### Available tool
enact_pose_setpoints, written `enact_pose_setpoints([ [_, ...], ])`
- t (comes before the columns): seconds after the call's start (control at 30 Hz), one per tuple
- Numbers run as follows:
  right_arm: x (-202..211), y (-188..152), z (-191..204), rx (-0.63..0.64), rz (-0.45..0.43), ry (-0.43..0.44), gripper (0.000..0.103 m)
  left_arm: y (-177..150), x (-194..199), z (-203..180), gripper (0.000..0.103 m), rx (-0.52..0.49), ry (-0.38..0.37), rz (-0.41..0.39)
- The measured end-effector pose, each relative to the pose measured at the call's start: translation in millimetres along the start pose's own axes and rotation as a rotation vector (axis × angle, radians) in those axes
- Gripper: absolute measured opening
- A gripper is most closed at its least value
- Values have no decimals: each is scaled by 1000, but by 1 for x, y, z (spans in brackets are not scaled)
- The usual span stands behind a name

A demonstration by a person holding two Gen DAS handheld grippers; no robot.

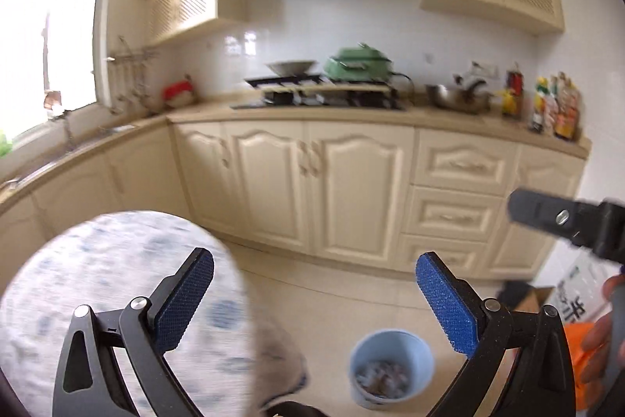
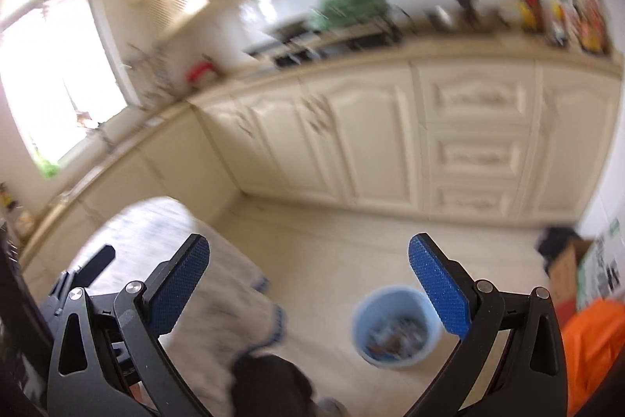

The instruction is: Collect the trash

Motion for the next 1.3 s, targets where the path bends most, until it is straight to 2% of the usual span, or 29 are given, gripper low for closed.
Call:
enact_pose_setpoints([
  [0.13,4,18,72,98,-38,88,103,-5,69,57,102,40,127,-53],
  [0.27,-2,17,139,188,-46,159,103,-11,151,82,102,91,247,-104],
  [0.37,-10,9,187,248,-47,209,103,-16,199,104,102,110,354,-137],
  [0.6,-23,-13,291,365,-37,325,103,-26,273,130,102,218,508,-138],
  [0.8,-20,-17,337,423,-56,346,103,-15,318,131,102,279,622,-133],
  [0.87,-18,-16,341,430,-61,343,103,-9,321,129,102,293,625,-125],
  [1.0,-18,-16,347,438,-65,342,103,-5,330,126,102,331,575,-117],
  [1.13,-17,-16,350,440,-60,341,103,4,348,139,102,343,607,-130],
  [1.3,-17,-17,350,445,-59,343,103,12,336,153,102,360,579,-119],
])
Point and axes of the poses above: each gripper's, at about its wrist camera, not at the fingertips, and x roughly against the way its jaws point, z to its left, y to its top, the point moved 2 cm from there along -x, roughly the way its jaws point, and after that the axes turned 14 degrees about y, right-handed, at the moved point
